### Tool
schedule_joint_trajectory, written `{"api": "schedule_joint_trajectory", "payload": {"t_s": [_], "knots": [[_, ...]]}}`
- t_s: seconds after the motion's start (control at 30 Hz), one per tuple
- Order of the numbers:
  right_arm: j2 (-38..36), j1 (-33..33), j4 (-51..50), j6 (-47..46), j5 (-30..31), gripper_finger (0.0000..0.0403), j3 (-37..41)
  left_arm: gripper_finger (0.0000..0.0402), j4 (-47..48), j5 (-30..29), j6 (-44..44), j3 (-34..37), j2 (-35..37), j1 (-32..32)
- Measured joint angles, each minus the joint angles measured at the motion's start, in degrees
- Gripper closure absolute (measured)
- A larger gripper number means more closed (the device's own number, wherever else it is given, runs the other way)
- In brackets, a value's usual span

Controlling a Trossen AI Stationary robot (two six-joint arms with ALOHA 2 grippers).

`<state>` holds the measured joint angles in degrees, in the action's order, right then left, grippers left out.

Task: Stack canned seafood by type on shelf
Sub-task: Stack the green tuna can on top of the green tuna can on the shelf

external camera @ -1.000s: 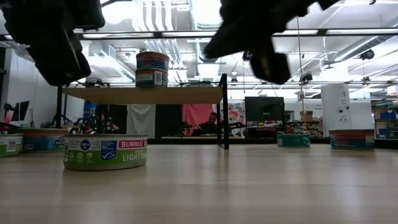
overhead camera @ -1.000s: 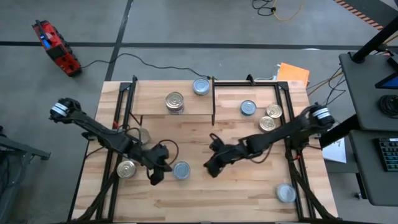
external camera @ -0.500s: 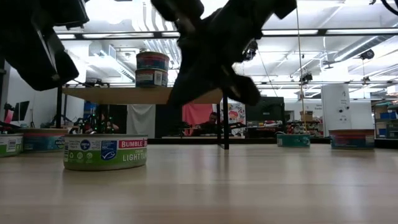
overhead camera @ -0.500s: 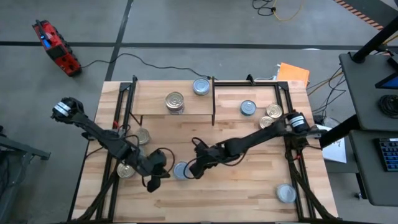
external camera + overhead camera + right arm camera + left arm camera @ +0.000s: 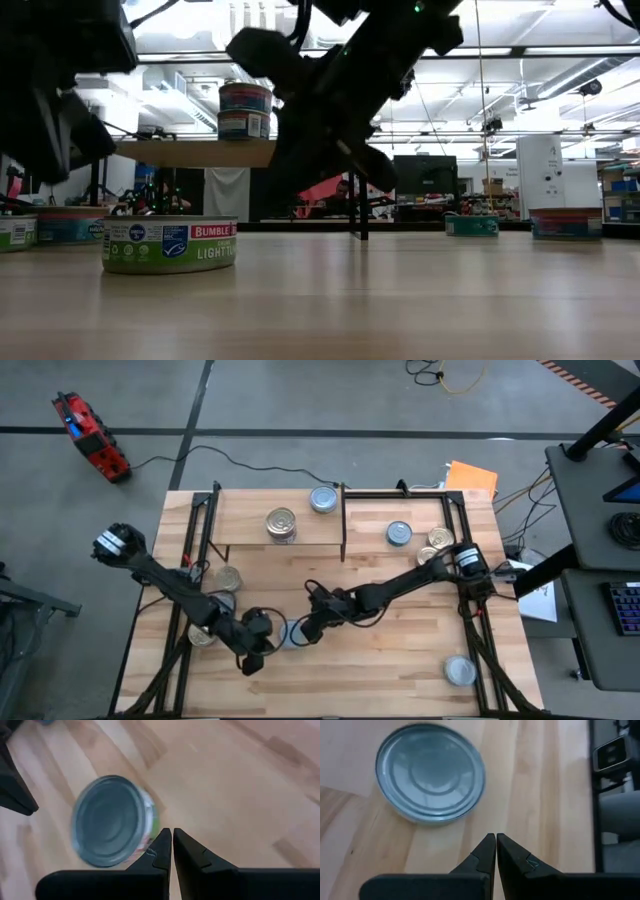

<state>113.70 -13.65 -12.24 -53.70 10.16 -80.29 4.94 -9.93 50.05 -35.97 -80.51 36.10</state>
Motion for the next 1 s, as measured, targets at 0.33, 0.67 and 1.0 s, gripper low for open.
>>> {"api": "schedule_joint_trajectory", "payload": {"t_s": [0.33, 0.67, 1.0], "knots": [[3.23, -0.48, 4.63, 0.31, -0.07, 0.0393, 0.09, 0.0401, -2.8, -0.15, 0.7, -0.02, -5.46, 0.02], [3.57, -1.67, 6.0, 1.0, -3.44, 0.0393, 0.04, 0.0401, -3.21, -6.0, 0.92, 0.0, -7.59, -0.96], [3.81, -3.61, 7.74, 0.89, -12.06, 0.0393, 0.05, 0.0401, -0.13, -8.11, 1.19, 0.11, -7.5, -2.37]]}}
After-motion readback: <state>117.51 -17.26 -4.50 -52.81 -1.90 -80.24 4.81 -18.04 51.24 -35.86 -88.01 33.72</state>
